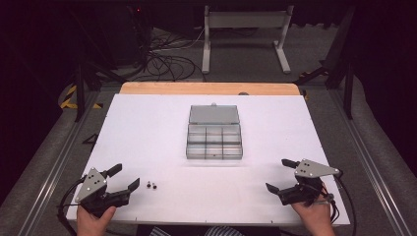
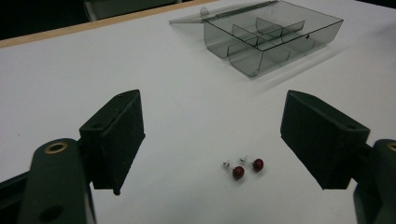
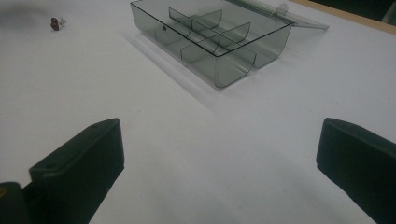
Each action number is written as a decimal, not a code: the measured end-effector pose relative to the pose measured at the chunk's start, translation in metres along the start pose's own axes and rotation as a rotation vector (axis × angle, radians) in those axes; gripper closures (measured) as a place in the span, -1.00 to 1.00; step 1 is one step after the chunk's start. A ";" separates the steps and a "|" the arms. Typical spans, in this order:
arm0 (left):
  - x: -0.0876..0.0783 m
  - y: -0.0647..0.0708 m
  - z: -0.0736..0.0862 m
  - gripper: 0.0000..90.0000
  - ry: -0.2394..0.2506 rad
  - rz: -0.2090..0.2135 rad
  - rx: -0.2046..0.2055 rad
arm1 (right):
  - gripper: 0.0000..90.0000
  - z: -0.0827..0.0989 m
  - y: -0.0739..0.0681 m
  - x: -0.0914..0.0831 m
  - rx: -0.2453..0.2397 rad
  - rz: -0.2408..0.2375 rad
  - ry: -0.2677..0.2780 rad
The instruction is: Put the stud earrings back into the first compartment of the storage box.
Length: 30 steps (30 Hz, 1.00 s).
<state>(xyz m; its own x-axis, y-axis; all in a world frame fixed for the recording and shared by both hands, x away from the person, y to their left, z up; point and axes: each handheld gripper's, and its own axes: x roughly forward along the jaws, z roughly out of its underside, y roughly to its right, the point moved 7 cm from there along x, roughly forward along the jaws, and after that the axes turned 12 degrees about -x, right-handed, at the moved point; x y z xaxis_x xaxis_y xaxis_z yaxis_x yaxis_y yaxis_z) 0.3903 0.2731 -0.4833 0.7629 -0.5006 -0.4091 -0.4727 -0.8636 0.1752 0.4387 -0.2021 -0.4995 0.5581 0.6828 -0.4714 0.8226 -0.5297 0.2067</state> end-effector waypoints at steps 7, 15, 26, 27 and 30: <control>-0.001 -0.001 -0.001 -0.49 -0.004 -0.032 0.034 | -0.95 0.001 0.000 0.002 0.002 -0.007 -0.008; -0.001 0.004 -0.004 -0.43 -0.026 0.001 0.003 | -0.95 0.001 0.000 0.002 0.001 -0.011 -0.007; 0.006 0.010 -0.015 -0.38 -0.098 -0.001 0.026 | -0.94 0.001 -0.002 0.003 -0.001 -0.021 -0.010; 0.006 0.010 -0.015 -0.38 -0.098 -0.001 0.026 | -0.94 0.001 -0.002 0.003 -0.001 -0.021 -0.010; 0.010 0.009 -0.017 -0.37 -0.120 0.004 0.012 | -0.94 0.001 -0.002 0.004 -0.002 -0.025 -0.012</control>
<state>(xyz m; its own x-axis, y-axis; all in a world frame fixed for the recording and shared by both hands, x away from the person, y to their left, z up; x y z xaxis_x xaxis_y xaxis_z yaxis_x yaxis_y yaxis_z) 0.4008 0.2592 -0.4705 0.7034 -0.4925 -0.5126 -0.4811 -0.8607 0.1668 0.4389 -0.1992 -0.5026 0.5364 0.6897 -0.4864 0.8364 -0.5115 0.1970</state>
